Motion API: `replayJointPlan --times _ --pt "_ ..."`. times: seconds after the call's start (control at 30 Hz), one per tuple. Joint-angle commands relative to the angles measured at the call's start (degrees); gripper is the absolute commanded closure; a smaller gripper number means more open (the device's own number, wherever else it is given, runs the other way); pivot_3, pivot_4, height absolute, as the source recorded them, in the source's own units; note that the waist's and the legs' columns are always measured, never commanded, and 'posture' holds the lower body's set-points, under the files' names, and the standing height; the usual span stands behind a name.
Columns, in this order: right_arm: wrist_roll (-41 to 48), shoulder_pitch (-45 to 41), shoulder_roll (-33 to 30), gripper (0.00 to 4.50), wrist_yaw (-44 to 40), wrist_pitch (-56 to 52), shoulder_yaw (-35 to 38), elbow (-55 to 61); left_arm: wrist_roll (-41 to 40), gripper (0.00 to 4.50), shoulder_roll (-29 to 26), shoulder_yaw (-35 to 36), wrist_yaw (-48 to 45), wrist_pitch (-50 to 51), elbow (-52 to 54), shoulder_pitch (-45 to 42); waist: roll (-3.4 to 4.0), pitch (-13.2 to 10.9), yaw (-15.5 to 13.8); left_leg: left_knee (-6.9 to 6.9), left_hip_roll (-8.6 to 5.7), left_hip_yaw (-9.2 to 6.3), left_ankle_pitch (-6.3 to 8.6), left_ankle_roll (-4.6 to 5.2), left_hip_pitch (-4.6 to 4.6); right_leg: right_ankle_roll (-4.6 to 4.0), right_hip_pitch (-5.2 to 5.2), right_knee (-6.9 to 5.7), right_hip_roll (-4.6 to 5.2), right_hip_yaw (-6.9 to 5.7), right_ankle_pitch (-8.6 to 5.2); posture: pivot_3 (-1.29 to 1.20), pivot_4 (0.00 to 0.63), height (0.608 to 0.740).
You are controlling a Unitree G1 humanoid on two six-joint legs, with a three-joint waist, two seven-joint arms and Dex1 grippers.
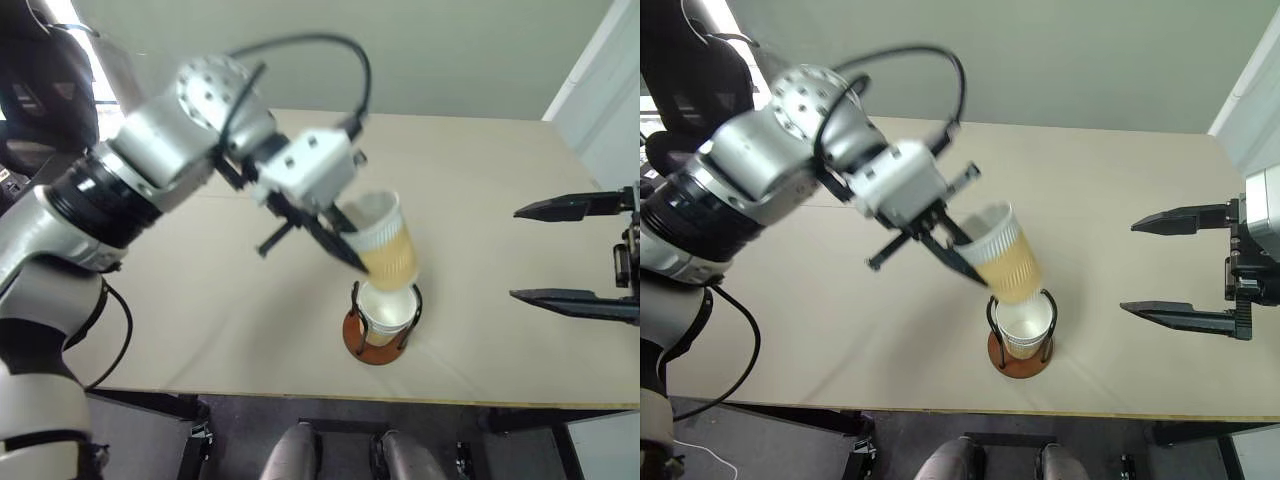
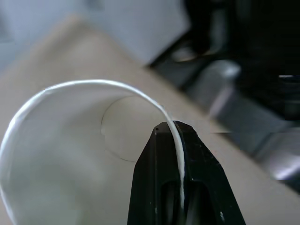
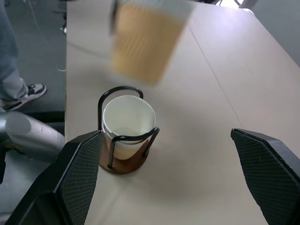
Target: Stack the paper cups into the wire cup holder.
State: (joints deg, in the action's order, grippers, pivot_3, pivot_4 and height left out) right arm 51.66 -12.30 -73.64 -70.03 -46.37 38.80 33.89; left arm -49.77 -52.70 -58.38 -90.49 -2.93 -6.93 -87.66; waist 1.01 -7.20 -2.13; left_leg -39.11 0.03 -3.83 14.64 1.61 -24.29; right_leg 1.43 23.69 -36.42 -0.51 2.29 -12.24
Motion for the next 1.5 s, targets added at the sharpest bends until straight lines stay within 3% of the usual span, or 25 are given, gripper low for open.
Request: replayJointPlan --times 0.03,0.4,0.83,0.93,1.2,1.3,1.4,1.5 --pt "1.3 0.0 -0.5 0.0 1.53 -1.79 4.46 2.22 1.74 4.48 2.04 -3.36 -2.01 -4.97 -3.73 -3.35 0.02 -0.01 0.07 0.01 0.0 -0.01 0.01 0.0 0.01 -0.03 0.0 -0.03 -0.02 -0.01 0.02 0.0 0.15 0.74" --pt "3.96 2.29 0.06 0.0 4.17 -7.11 10.81 6.32 5.99 4.48 7.56 -10.07 -2.01 -12.23 -11.96 -5.51 0.03 -0.04 0.28 -0.09 -0.06 -0.04 -0.08 -0.02 0.01 -0.05 0.01 -0.2 -0.04 0.06 0.05 0.0 0.15 0.74" --pt "4.91 2.86 0.2 0.0 6.0 -7.34 10.81 7.05 5.89 4.48 8.99 -11.32 -2.01 -13.1 -13.59 -4.58 0.03 -0.04 0.24 -0.03 -0.07 -0.07 0.04 0.0 -0.19 0.08 0.11 -0.06 -0.06 0.05 -0.02 0.0 0.15 0.74" --pt "5.06 2.77 0.11 0.0 6.24 -7.26 10.61 7.02 5.51 3.91 9.53 -10.41 -2.01 -12.61 -14.1 -4.41 0.03 -0.04 0.23 -0.03 -0.07 -0.07 0.05 0.02 -0.21 0.1 0.11 -0.01 -0.05 0.06 -0.01 0.0 0.15 0.74" --pt "4.88 2.67 0.41 0.0 6.27 -6.18 9.69 6.65 6.31 1.15 10.74 -8.53 -2.01 -12.24 -14.69 -3.19 0.03 -0.04 0.22 -0.05 -0.07 -0.07 0.09 0.07 -0.22 0.12 0.1 0.01 -0.05 0.06 0.0 0.0 0.15 0.74" --pt "4.33 1.58 0.54 0.0 6.16 -3.55 6.34 5.14 6.98 0.07 11.53 -3.22 -2.01 -9.97 -15.73 -1.64 0.03 -0.04 0.26 -0.06 -0.07 -0.07 0.08 0.07 -0.22 0.13 0.09 0.02 -0.05 0.06 0.01 0.0 0.15 0.74" --pt "2.69 0.38 0.52 0.0 6.08 -0.33 1.76 2.84 8.18 0.02 12.03 5.05 -1.78 -5.12 -16.27 0.99 0.05 -0.03 0.32 -0.08 -0.07 -0.06 0.07 0.06 -0.21 0.15 0.1 0.01 -0.06 0.06 0.02 0.0 0.15 0.74" --pt "-1.55 -0.52 0.47 0.0 5.98 3.39 -4.69 -1.87 9.59 0.02 9.91 16.82 5.75 2.12 -16.39 5.97 0.05 -0.03 0.46 -0.08 -0.07 -0.05 0.01 0.0 -0.15 0.16 0.09 -0.01 -0.08 0.06 0.05 0.0 0.15 0.74"
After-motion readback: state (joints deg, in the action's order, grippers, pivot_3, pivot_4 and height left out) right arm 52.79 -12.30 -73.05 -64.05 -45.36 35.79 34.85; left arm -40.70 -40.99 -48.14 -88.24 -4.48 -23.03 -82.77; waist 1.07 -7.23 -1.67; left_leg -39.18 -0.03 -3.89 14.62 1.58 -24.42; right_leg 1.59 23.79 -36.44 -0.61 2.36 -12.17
